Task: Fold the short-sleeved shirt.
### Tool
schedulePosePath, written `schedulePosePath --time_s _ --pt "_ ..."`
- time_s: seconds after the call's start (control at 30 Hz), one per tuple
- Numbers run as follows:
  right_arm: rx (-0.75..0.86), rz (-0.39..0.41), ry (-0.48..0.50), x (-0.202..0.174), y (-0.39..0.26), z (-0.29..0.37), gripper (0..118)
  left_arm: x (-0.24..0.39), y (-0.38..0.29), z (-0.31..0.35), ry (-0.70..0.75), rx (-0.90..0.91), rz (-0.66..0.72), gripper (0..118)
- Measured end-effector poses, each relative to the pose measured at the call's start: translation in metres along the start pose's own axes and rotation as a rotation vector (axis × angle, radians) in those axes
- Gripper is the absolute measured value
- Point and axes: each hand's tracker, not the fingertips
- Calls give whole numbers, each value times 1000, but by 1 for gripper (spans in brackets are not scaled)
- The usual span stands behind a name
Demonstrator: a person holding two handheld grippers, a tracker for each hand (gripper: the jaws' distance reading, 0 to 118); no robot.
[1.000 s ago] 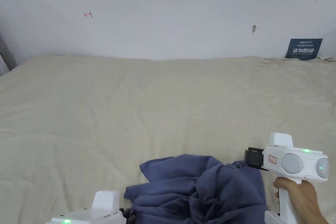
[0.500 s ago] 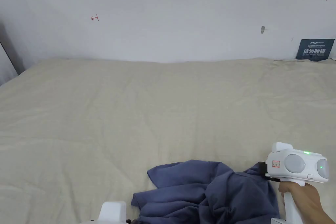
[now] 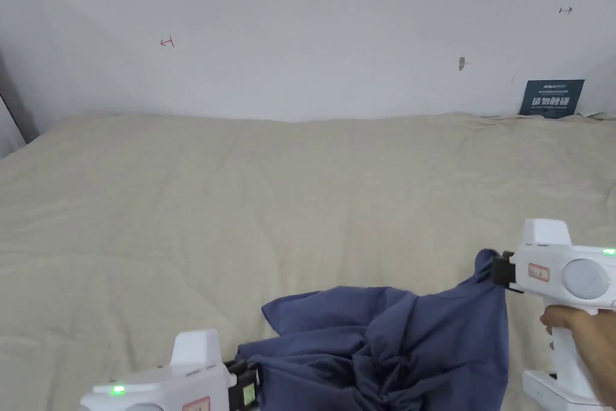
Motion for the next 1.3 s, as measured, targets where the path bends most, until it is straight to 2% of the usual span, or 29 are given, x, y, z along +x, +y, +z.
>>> schedulePosePath --time_s 0.27,0.43,0.73,0.93,1.07,1.3 --pt "149 -10 -43 33 60 73 1 6 80 50 -32 192 1 2" --pt "219 -26 -68 54 98 101 1 1 141 83 31 306 -29 2" --pt "314 -62 -127 77 169 134 1 -21 247 129 108 433 36 2" --pt "363 -119 -116 71 212 134 1 -18 318 129 133 461 35 2" --pt "398 -130 -121 53 237 135 1 -6 358 121 171 472 -8 2" --pt "445 -118 -140 51 270 128 1 5 386 114 202 527 -62 2"
